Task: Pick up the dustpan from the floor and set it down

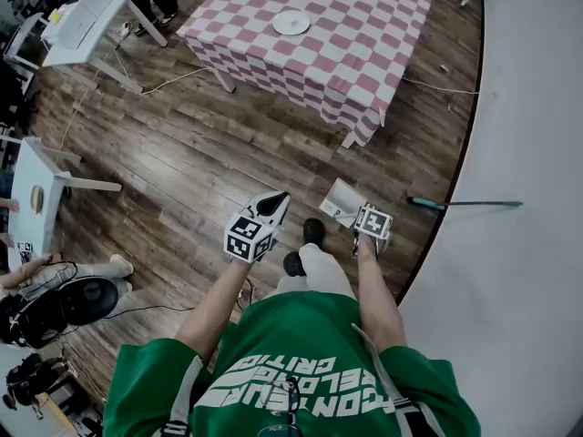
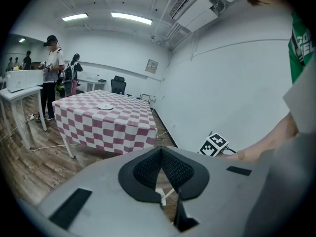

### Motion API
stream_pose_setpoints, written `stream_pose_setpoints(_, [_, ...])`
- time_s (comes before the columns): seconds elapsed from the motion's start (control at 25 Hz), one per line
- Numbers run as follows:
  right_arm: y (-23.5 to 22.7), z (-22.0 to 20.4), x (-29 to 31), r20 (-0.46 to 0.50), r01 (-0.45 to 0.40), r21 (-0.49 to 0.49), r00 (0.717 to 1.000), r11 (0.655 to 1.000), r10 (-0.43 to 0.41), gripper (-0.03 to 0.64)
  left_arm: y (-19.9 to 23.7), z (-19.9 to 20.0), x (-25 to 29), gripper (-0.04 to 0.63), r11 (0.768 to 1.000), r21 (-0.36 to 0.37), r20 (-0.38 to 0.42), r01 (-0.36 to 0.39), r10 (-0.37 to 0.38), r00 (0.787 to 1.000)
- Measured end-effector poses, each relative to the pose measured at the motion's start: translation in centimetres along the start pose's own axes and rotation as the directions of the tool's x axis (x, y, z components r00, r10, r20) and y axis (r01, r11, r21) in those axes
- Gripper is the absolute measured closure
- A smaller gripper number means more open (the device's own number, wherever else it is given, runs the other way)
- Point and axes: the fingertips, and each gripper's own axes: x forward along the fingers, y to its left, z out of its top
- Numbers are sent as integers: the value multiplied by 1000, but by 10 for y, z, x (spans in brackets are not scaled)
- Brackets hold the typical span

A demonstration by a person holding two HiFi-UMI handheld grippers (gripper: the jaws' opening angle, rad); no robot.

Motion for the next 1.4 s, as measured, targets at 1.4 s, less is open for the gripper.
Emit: stream_pose_setpoints(1.4, [-23, -17, 6, -81, 73, 13, 994, 997, -72, 506, 17, -8, -53, 591, 991, -47, 61, -127, 130, 990])
